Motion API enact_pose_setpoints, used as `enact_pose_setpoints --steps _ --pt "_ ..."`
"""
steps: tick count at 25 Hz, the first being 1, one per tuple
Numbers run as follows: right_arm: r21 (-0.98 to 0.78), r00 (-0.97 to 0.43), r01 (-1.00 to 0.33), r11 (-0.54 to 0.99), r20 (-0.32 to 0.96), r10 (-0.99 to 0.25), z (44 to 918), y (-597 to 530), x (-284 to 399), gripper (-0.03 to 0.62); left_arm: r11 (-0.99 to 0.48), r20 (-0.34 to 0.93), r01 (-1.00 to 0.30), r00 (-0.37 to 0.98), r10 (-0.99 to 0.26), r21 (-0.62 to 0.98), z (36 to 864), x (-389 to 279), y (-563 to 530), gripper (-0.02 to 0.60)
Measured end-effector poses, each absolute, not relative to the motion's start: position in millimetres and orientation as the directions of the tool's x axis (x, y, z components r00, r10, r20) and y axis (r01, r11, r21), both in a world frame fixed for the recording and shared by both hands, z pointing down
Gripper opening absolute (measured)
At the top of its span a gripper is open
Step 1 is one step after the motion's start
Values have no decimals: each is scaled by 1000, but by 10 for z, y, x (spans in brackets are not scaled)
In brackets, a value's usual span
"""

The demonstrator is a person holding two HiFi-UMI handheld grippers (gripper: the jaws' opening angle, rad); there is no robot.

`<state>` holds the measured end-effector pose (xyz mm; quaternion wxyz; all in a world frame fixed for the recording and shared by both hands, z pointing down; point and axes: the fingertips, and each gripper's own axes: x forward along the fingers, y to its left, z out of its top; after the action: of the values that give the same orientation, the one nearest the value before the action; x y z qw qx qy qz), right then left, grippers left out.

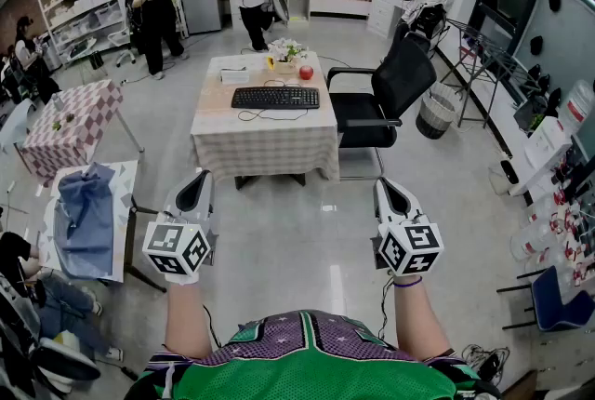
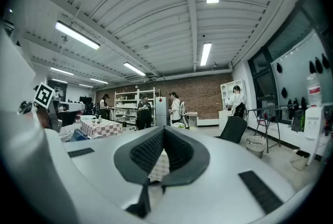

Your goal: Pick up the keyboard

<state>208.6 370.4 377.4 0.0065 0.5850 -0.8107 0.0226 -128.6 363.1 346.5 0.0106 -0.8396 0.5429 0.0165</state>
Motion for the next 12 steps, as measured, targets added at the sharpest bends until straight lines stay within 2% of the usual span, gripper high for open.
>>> enact_pose_setpoints --steps 12 --pt "-40 -298 -954 296 57 -953 3863 3770 1878 0 -451 -26 -893 451 -892 -5 3558 -1409 3672 18"
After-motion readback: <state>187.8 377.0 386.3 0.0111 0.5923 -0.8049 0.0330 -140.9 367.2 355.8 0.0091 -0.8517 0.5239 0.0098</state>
